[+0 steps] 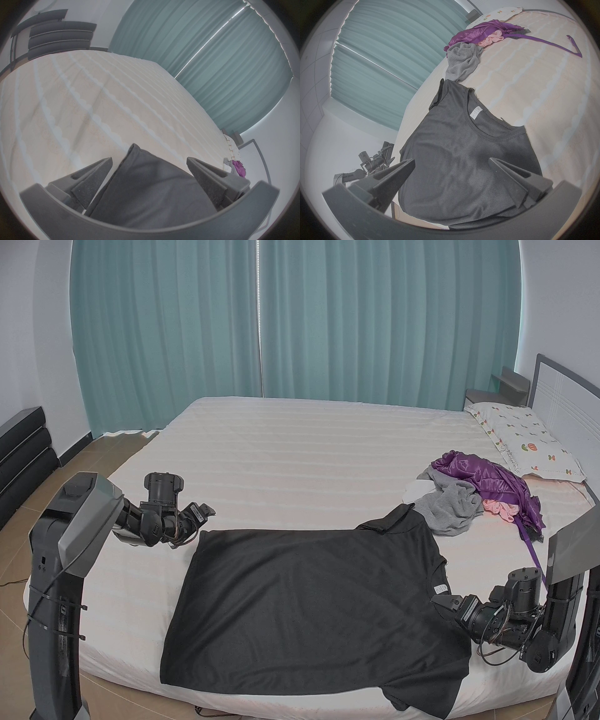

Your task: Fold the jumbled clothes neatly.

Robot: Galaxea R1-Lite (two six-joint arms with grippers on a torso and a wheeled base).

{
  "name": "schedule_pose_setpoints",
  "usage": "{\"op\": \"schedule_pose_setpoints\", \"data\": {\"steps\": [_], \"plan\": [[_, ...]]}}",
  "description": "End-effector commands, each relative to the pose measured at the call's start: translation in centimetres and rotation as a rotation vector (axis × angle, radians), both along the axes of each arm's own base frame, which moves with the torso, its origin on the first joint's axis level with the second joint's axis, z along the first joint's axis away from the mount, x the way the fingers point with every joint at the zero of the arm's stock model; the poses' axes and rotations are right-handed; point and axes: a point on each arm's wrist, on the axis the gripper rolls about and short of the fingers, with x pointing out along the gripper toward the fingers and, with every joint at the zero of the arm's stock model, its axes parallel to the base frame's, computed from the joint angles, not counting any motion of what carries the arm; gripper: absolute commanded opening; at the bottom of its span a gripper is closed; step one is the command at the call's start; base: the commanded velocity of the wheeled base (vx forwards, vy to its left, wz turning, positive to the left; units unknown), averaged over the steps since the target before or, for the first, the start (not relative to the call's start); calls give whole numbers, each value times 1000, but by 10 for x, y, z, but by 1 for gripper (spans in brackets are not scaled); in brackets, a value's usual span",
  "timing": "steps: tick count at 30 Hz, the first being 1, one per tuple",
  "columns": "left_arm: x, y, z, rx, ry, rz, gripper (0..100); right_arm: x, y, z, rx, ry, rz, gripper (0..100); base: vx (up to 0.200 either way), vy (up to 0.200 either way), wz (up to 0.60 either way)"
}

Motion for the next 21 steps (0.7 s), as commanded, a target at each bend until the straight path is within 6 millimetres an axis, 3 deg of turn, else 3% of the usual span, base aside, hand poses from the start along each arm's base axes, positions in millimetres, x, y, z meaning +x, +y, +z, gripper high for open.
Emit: {"op": "schedule_pose_setpoints", "data": {"steps": [1, 14, 15, 21], "plan": [[14, -3, -36, 23, 26, 25, 100, 1, 1, 0, 3, -10, 5, 100, 0, 0, 0], [24, -6, -49, 18, 16, 28, 100, 1, 3, 1, 4, -14, 11, 100, 0, 0, 0], [24, -6, -49, 18, 16, 28, 0, 1, 3, 1, 4, -14, 11, 100, 0, 0, 0], [26, -8, -51, 32, 8, 43, 0, 2, 4, 2, 6, -23, 14, 100, 0, 0, 0]]}}
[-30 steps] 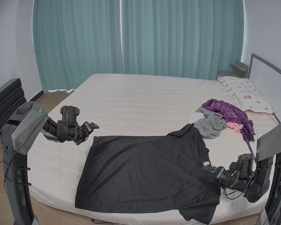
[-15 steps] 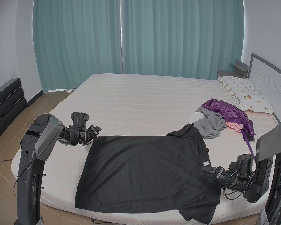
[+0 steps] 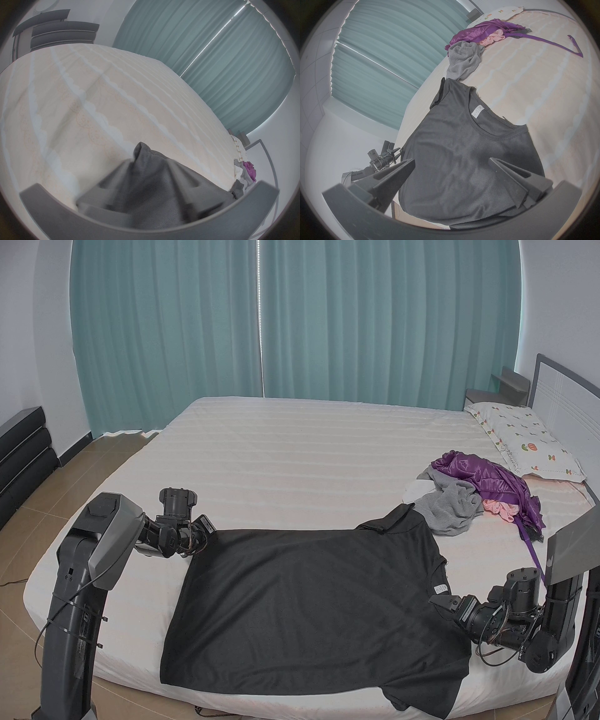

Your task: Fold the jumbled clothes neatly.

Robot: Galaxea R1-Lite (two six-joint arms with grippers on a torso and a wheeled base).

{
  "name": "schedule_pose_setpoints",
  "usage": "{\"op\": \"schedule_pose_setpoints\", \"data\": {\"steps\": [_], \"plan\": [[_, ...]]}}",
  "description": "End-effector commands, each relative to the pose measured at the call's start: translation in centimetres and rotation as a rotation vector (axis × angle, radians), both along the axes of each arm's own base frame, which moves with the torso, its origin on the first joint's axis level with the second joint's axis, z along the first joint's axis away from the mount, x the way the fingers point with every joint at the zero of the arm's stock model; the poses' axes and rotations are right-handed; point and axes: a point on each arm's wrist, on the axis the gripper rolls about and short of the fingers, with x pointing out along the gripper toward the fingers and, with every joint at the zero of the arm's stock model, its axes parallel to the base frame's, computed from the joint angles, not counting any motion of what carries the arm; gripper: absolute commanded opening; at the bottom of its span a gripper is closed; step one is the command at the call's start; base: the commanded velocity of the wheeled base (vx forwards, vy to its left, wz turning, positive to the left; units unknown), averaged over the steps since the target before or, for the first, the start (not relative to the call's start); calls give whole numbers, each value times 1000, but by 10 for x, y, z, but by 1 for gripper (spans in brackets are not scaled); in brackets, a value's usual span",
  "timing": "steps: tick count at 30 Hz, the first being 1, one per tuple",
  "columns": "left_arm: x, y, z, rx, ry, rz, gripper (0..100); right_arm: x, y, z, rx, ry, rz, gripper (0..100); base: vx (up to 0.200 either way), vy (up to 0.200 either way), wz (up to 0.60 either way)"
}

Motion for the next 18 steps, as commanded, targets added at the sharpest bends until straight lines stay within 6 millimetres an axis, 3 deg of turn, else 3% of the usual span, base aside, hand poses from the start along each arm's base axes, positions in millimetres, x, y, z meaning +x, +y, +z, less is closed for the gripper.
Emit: {"op": "schedule_pose_setpoints", "data": {"steps": [1, 7, 12, 17, 18], "plan": [[3, 1, -1, 10, -9, 19, 0, 2, 2, 3, 5, -23, 4, 100, 0, 0, 0], [10, 4, 10, -26, -65, 119, 0, 11, 11, -3, 4, -37, 36, 100, 0, 0, 0], [12, 9, 18, -46, -85, 150, 0, 40, 15, -4, 10, -114, 21, 100, 0, 0, 0], [15, 13, 23, -61, -108, 169, 0, 86, 13, 4, -17, -180, -6, 100, 0, 0, 0], [15, 14, 23, -73, -106, 177, 0, 105, 13, 4, -51, -194, -24, 100, 0, 0, 0]]}}
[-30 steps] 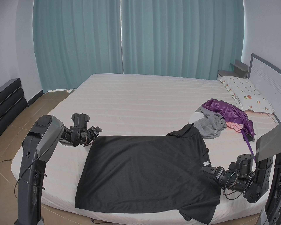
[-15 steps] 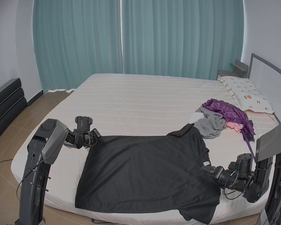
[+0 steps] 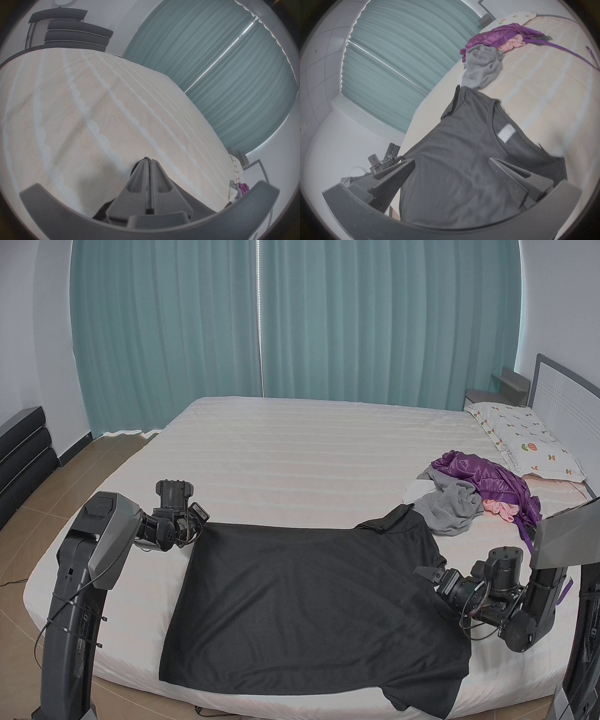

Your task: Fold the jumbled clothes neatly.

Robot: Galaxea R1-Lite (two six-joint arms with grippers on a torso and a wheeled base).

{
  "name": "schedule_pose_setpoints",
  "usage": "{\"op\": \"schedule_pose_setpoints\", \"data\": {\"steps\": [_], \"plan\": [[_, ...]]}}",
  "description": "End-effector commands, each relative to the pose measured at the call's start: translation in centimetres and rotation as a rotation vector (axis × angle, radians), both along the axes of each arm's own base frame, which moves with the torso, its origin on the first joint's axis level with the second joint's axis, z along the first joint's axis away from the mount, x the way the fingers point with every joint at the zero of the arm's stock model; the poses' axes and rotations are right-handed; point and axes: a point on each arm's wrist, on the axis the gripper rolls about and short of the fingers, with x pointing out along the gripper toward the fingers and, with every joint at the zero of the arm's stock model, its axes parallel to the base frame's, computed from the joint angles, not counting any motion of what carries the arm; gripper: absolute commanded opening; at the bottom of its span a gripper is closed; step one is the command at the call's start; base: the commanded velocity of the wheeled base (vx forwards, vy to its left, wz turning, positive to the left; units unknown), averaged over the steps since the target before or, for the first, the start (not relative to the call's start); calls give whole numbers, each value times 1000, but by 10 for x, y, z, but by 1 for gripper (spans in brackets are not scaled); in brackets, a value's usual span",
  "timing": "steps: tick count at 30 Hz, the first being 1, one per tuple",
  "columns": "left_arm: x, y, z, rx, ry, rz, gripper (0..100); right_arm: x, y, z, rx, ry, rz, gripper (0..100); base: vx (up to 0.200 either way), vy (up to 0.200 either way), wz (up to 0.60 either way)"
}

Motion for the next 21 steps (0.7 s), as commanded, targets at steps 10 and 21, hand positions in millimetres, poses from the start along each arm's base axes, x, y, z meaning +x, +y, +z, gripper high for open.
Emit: {"op": "schedule_pose_setpoints", "data": {"steps": [10, 21], "plan": [[5, 17, 10, -46, -40, 60, 0, 138, -6, -29, -208, -41, -123, 100, 0, 0, 0], [5, 17, 7, -46, -31, 61, 0, 181, -3, -33, -314, -66, -103, 100, 0, 0, 0]]}}
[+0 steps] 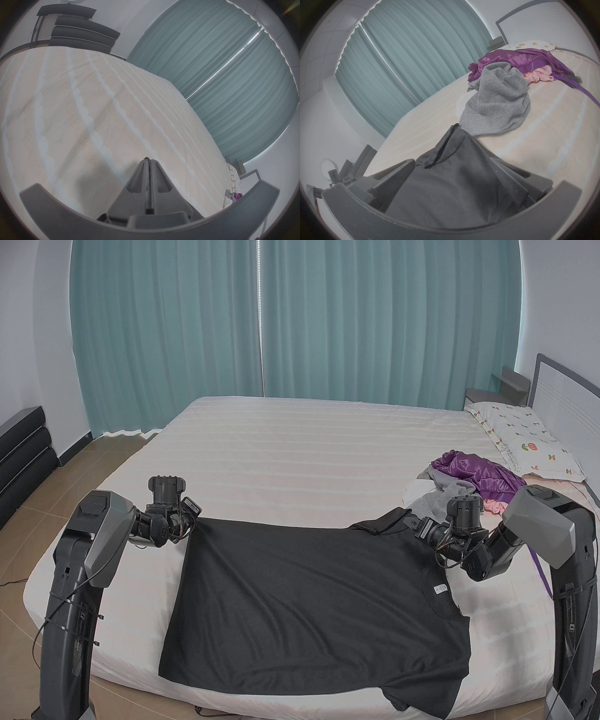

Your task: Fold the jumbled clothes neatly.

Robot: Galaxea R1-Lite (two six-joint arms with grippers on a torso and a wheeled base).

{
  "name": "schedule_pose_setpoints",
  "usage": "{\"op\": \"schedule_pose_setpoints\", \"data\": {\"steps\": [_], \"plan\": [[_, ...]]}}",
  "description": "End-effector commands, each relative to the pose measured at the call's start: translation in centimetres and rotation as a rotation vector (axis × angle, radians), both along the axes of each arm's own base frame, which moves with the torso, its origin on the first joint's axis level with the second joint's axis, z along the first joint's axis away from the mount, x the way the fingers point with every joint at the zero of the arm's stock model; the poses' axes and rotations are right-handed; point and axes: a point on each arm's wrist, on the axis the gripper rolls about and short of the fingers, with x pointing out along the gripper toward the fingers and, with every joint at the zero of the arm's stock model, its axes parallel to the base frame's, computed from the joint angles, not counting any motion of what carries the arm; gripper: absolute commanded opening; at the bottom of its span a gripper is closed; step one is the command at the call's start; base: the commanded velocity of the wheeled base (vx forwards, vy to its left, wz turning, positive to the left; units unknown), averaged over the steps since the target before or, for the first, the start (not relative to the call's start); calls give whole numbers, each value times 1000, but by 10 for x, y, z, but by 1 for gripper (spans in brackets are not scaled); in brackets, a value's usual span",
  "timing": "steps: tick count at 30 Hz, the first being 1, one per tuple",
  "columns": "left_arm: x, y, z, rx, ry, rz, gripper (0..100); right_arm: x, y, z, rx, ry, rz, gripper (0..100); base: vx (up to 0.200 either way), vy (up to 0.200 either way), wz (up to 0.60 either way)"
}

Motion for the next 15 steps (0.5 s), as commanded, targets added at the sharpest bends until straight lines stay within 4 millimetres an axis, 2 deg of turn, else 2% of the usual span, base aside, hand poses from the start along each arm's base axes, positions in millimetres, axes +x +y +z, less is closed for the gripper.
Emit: {"op": "schedule_pose_setpoints", "data": {"steps": [1, 10, 15], "plan": [[0, 3, 0, -3, 1, 6, 0, 25, -2, -23, -53, 44, -4, 100, 0, 0, 0], [0, 3, -1, -2, 8, 7, 0, 53, -3, -22, -50, 29, -15, 100, 0, 0, 0], [-1, 3, -3, -2, 13, 7, 0, 58, -2, -31, -51, 44, -14, 100, 0, 0, 0]]}}
